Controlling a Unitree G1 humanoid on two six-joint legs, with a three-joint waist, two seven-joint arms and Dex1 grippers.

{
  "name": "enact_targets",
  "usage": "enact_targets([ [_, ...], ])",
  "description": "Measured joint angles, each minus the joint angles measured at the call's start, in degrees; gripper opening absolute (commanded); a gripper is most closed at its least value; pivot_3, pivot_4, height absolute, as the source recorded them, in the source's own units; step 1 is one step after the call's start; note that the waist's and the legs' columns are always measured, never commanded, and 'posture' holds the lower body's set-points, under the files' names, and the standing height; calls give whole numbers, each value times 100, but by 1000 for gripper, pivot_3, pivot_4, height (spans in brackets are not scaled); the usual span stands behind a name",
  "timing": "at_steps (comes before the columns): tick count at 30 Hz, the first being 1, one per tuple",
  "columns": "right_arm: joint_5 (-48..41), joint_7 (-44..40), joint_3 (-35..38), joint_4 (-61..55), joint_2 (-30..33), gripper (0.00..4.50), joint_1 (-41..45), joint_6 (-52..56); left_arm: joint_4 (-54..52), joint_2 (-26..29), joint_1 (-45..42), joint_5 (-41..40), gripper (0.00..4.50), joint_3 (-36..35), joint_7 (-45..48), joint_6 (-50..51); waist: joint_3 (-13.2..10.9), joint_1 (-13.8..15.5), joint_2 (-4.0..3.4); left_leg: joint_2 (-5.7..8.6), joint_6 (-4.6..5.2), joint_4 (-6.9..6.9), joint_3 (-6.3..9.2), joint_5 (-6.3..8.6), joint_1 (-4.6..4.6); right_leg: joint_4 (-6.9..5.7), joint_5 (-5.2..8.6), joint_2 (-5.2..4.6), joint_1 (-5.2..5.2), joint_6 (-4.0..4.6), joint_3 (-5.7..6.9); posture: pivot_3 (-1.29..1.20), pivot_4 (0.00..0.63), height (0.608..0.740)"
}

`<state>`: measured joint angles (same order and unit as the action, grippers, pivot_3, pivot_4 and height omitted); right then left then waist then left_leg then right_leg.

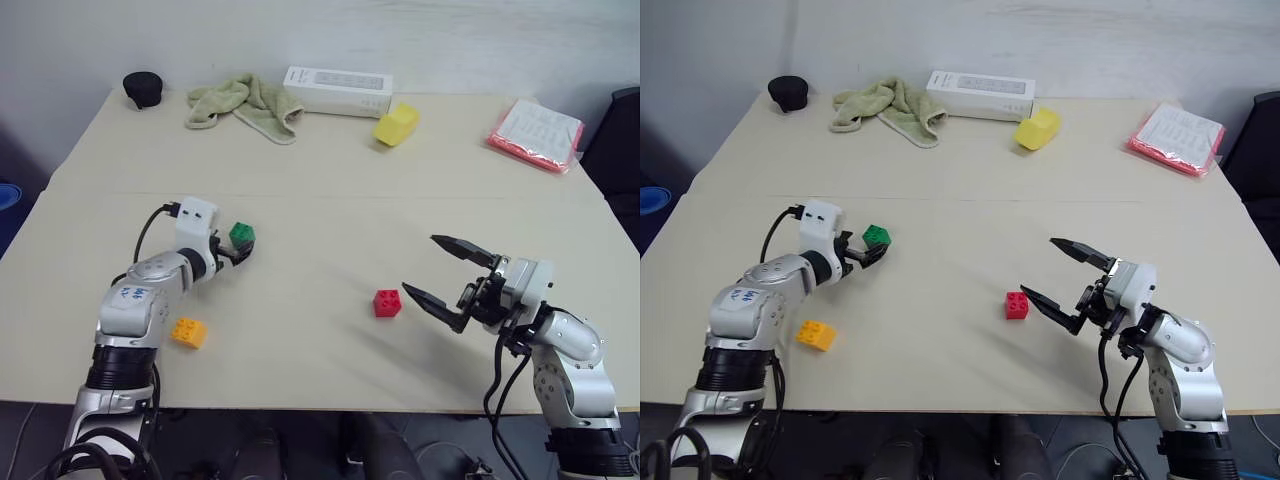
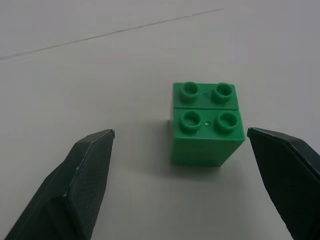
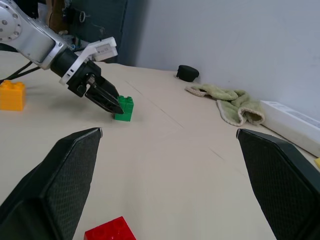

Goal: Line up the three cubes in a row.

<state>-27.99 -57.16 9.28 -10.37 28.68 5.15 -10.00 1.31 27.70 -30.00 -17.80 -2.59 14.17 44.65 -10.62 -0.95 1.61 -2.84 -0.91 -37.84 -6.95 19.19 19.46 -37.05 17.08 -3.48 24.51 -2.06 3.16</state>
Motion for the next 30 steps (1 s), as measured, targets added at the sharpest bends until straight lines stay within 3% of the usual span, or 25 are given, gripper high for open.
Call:
enact_targets([
  [1, 20, 5, -6, -48, 0, 4413, -25, 0, 68, -22, -36, 32, 4500, 51, 39, -46, 0, 21, 0, -1, 0, -1, 0, 0, 1, 0, 0, 0, 0, 0, 1, 0, 150, 740],
  [4, 37, 54, -10, -109, 0, 4500, -147, 3, 228, -63, -97, 139, 3860, 97, 111, -157, 0, 33, 0, -2, 0, -2, -2, 0, -1, -1, 0, 1, 1, 0, -1, 0, 150, 740],
  [12, 96, 146, -52, -182, 0, 4500, -204, 9, 422, -182, -216, 311, 1484, 109, 273, -272, 0, 78, 0, -1, 1, -6, -2, -1, -1, -5, 0, 1, 0, 0, 0, 0, 150, 740],
  [17, 77, 94, -13, -252, 182, 4500, -400, 24, 411, 111, -351, 95, 1493, 113, 1576, -1089, -1, 80, 1, -1, 1, -10, -1, -1, 5, -4, 0, 1, 2, 0, 3, 0, 150, 740],
  [21, -123, -129, 226, -376, 566, 4500, -647, 104, -82, 696, -450, -559, 1493, 177, 3616, -1701, -1, 76, 0, -3, -1, -9, -2, -1, 4, -2, 2, 5, 0, 2, 3, 0, 150, 740],
  [24, -287, -539, 536, -412, 1080, 4500, -1051, 142, -546, 1309, -446, -570, 1493, 791, 5048, -2109, 0, 82, -3, 1, 1, -9, -3, -1, 0, 4, 2, 4, -6, 2, 1, 0, 150, 740],
  [30, -365, -726, 737, -423, 1236, 4500, -1242, 185, -468, 871, -313, 290, 1493, 1894, 5278, -2696, -1, 81, 0, 5, 16, -11, -1, 0, -4, 7, -2, 8, -16, -6, -8, 0, 150, 740],
])
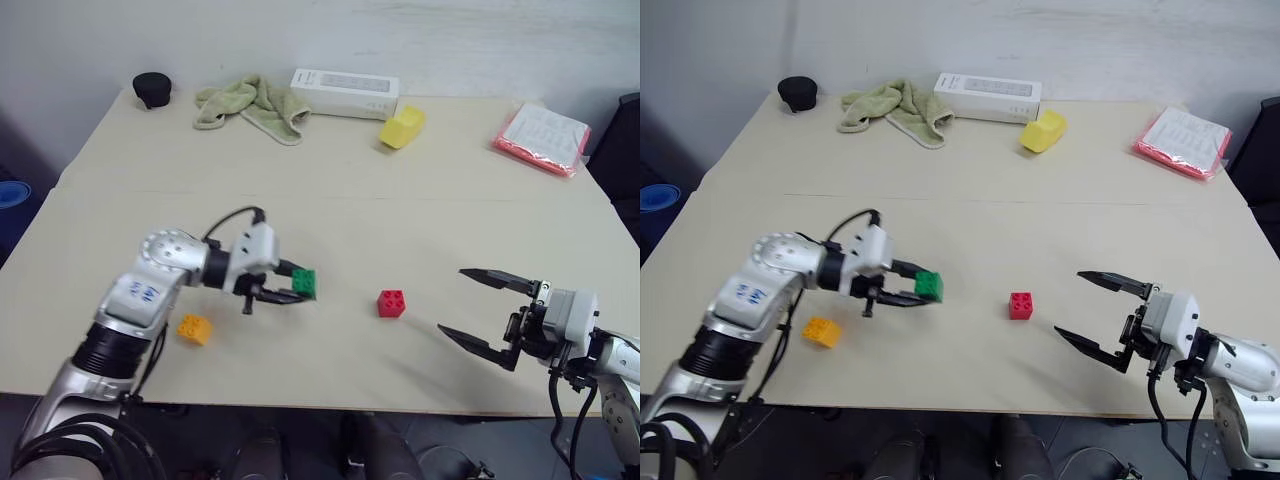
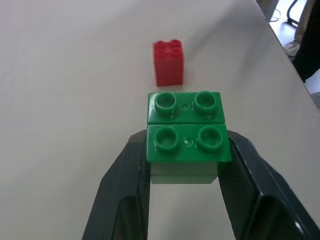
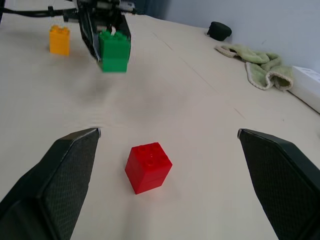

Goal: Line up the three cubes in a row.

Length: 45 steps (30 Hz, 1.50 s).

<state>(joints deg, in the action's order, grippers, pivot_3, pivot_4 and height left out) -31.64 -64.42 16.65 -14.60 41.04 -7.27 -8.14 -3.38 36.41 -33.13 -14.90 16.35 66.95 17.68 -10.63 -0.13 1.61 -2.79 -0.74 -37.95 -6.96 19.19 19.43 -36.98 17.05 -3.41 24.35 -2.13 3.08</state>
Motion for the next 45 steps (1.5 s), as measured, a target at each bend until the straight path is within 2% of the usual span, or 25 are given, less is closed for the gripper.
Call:
enact_targets([
  [3, -8, 58, -6, -138, -24, 4500, -71, 82, 265, -63, 0, 466, 1493, 366, -22, -377, 0, -14, 0, -5, -3, 0, -1, 0, 0, 0, 0, 7, 5, 0, -2, 0, 150, 740],
  [7, -7, 130, -50, -269, -104, 4500, -220, 132, 872, -358, -144, 836, 1493, 476, -183, -493, 0, 9, 0, -2, 4, -6, 0, 1, 5, 0, -1, 0, 4, -1, 0, 0, 150, 740],
  [13, -2, 194, -72, -334, -115, 4500, -199, 201, 1288, -650, -350, 1051, 1493, 517, -186, -645, 0, 11, 0, -1, 11, -9, 0, 5, 11, 4, -2, -2, 5, -5, 2, 0, 150, 740],
  [18, 6, 260, -118, -335, -152, 4500, -203, 207, 1337, -686, -366, 1106, 1493, 517, -147, -759, 0, 5, 0, -1, 10, -9, 0, 4, 8, 0, -2, -2, 5, -5, 2, 0, 150, 740],
  [25, 8, 268, -175, -335, -159, 4500, -204, 211, 1310, -760, -360, 1062, 3719, 428, -142, -650, 0, 4, 0, -1, 10, -10, 1, 4, 9, 0, -2, -2, 5, -5, 2, 0, 150, 740],
  [26, 8, 267, -180, -335, -159, 4500, -203, 210, 1279, -752, -357, 1030, 4000, 367, -140, -636, 0, 0, 0, -1, 10, -10, 0, 4, 9, 0, -2, -2, 5, -5, 2, 0, 150, 740],
  [34, 9, 238, -206, -315, -159, 4500, -183, 208, 607, -366, -134, 368, 4000, -372, 156, -513, 0, 0, 0, -3, 8, -10, 1, 3, 9, -1, -2, -2, 5, -5, 1, 0, 150, 740],
  [40, 10, 139, -281, -164, -159, 4500, -47, 206, 146, 82, 110, -612, 4000, -1439, 262, -71, 0, -13, -1, -5, 6, -10, 1, 2, 6, -3, -1, -2, 6, -4, 1, 0, 150, 740],
  [45, 9, 37, -354, 26, -166, 4500, 313, 198, 443, 487, 512, -905, 4000, -2359, 111, -136, 0, -31, 0, -7, 6, -10, 0, 2, 4, -5, -1, 0, 7, -4, 1, 0, 150, 740],
])
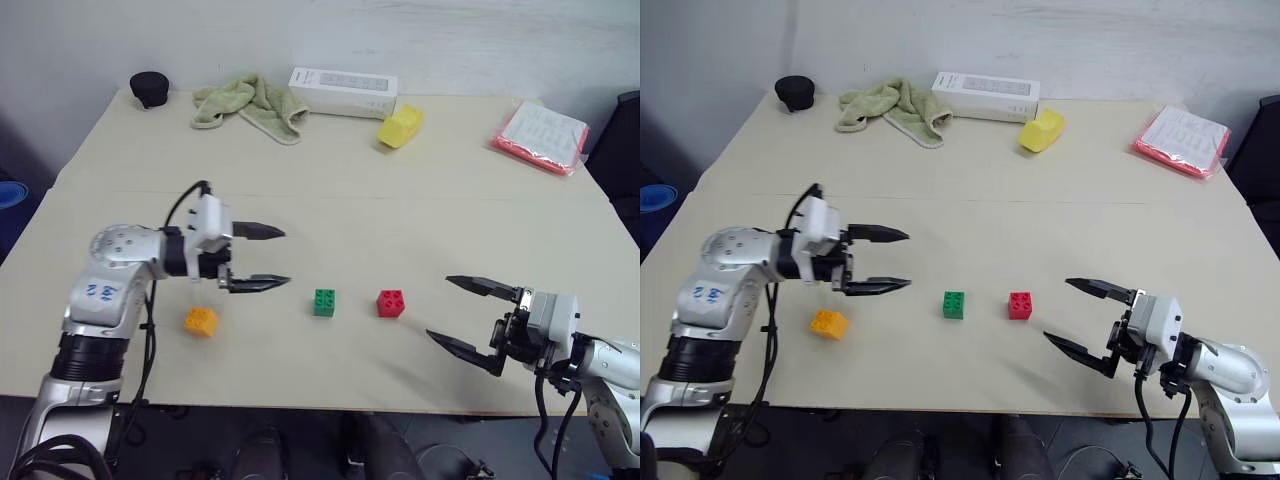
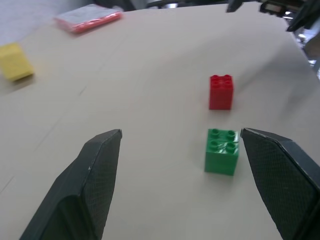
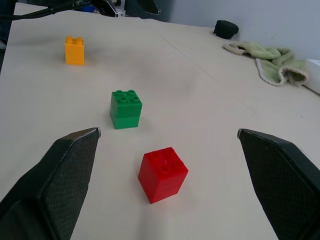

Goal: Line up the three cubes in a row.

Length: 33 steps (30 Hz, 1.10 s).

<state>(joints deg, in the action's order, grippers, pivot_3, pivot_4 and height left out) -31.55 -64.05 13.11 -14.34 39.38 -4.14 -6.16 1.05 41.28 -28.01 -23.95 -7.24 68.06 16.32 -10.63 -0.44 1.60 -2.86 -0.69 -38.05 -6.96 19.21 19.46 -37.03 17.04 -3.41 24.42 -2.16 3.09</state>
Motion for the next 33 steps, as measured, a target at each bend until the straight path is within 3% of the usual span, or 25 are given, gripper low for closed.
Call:
enact_targets([
  [3, -3, -39, -85, 51, -72, 4500, 181, -5, 466, 347, 280, -37, 4484, -616, -158, -53, 0, -6, 0, -2, -1, 2, 1, 1, 1, 1, 1, 0, 2, 2, 3, 0, 150, 740],
  [9, 4, -117, -368, 132, -220, 4500, 400, -3, 1971, 1285, 1609, -2, 4484, -1896, -211, -395, -1, -113, 1, -5, 5, 7, 0, 8, 3, 2, 4, -10, 8, 7, 6, 0, 150, 740],
  [14, 17, -150, -545, 183, -330, 4500, 669, -3, 2800, 1536, 2224, 130, 4484, -2278, -156, -915, 0, -92, 5, -4, 32, 7, 9, 36, 7, 4, 5, -21, 8, 9, 16, 0, 150, 740],
  [18, 19, -230, -596, 317, -330, 4500, 777, -3, 2820, 1607, 2379, -103, 4484, -2416, 337, -846, 1, -66, 5, -3, 32, 7, 13, 36, 12, 5, 5, -28, 8, 10, 24, 0, 150, 740],
  [22, 11, -458, -637, 319, -263, 4500, 832, 7, 2241, 1830, 2593, 30, 4484, -1857, 1197, -1344, -2, -82, 0, -2, 30, 8, 13, 38, 11, 3, 8, -30, 9, 15, 26, 0, 150, 740],
  [33, 35, -538, -669, 311, -249, 4500, 787, 34, 2521, 1320, 994, 906, 4484, 155, 1794, -2666, -1, -144, 1, -7, 27, 5, -2, 36, 13, -5, 7, -7, 16, 14, 22, 0, 150, 740],
])
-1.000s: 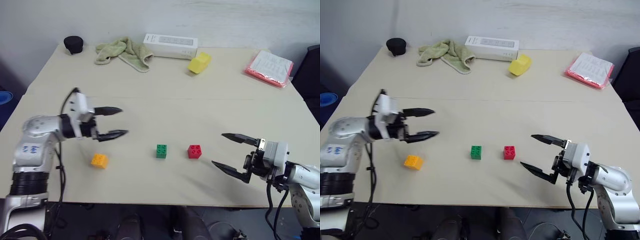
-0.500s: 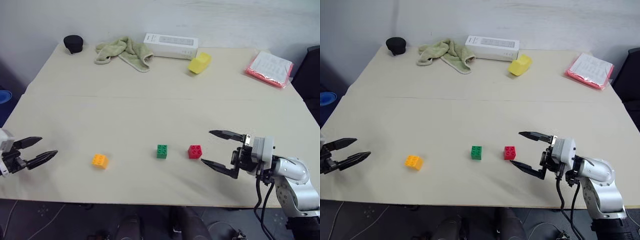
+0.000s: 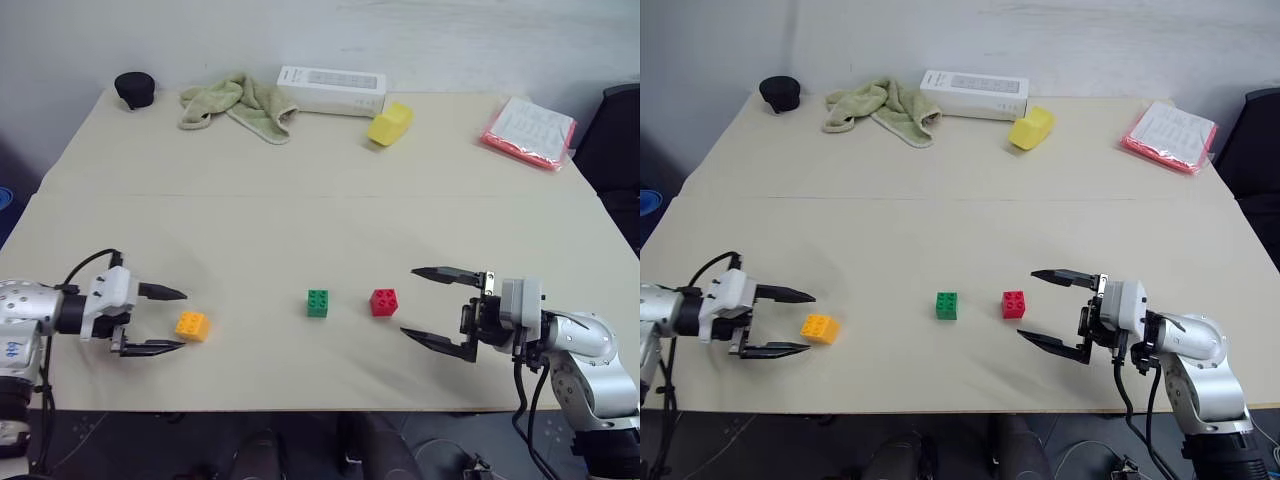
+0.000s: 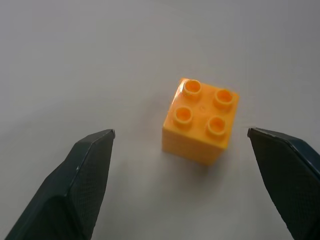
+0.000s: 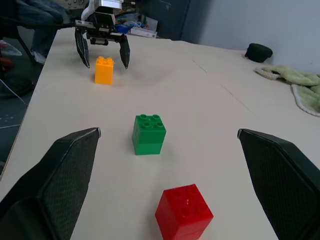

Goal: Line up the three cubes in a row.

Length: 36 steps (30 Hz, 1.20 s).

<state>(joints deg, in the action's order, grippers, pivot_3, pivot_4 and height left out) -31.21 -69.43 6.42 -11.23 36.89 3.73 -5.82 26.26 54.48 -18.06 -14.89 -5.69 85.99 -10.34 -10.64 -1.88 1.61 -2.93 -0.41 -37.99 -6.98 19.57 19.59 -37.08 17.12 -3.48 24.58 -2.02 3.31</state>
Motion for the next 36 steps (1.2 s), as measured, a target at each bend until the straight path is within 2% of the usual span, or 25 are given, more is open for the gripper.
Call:
enact_targets([
  [2, 40, 57, 46, -15, 30, 4500, -84, 7, 224, -71, -299, 137, 4484, 320, 7, -227, 0, 33, 0, 2, 1, -4, 3, -1, 0, -1, 0, -1, -2, 0, 4, 0, 150, 740],
  [5, 76, 155, 107, -41, 53, 4500, -221, -3, 501, -209, -553, 183, 3947, 702, 9, -524, 1, 43, 1, 3, 3, -7, 4, -1, 2, -1, 0, -4, -4, -1, 3, 0, 150, 740],
  [8, 101, 282, 138, -109, 52, 4500, -400, -35, 635, -290, -718, 160, 3005, 837, 9, -697, 1, 43, 1, 3, 2, -8, 4, -1, 3, -2, -1, -4, -3, -1, 3, 0, 150, 740],
  [9, 103, 291, 140, -121, 52, 4500, -433, -36, 635, -305, -740, 150, 2854, 849, 9, -703, 1, 44, 1, 3, 2, -8, 5, -1, 3, -2, -1, -4, -3, -1, 4, 0, 150, 740],
  [13, 130, 368, 158, -218, 52, 4500, -710, -109, 585, -272, -768, -34, 1675, 1162, 9, -662, 1, 25, 1, 2, 2, -9, 3, -1, 1, -5, -1, -3, -4, -1, 1, 0, 150, 740],
  [14, 152, 384, 159, -218, 52, 4500, -718, -123, 578, -253, -776, -54, 1509, 1204, 9, -664, 1, 24, 1, 2, 2, -9, 3, -1, 0, -6, 0, -2, -4, -1, 0, 0, 150, 740],
  [16, 166, 408, 205, -210, 52, 4500, -712, -163, 574, -269, -928, -50, 1541, 1313, 8, -632, 1, 40, 1, 4, 2, -11, 5, -3, 0, -7, -1, -3, -4, -1, 2, 0, 150, 740],
  [23, 185, 422, 315, -173, 61, 4500, -658, -184, 312, -833, -1953, 161, 1541, 1735, 6, -317, 1, 178, 2, 12, -18, -23, 4, -17, 10, 2, -3, -2, -6, -7, 2, 0, 150, 740],
  [29, 192, 427, 322, -153, 64, 4500, -666, -178, 315, -1307, -2216, 648, 1541, 2243, -4, -13, 1, 170, 2, 11, -21, -24, 4, -24, 11, 0, -4, 4, -4, -8, 2, 0, 150, 740],
  [36, 225, 484, 321, -155, 63, 4500, -703, -172, 444, -1545, -2364, 1028, 1541, 2298, -196, 92, 1, 177, 2, 11, -20, -26, 6, -26, 11, -2, -4, 2, -5, -8, 2, 0, 150, 740],
])
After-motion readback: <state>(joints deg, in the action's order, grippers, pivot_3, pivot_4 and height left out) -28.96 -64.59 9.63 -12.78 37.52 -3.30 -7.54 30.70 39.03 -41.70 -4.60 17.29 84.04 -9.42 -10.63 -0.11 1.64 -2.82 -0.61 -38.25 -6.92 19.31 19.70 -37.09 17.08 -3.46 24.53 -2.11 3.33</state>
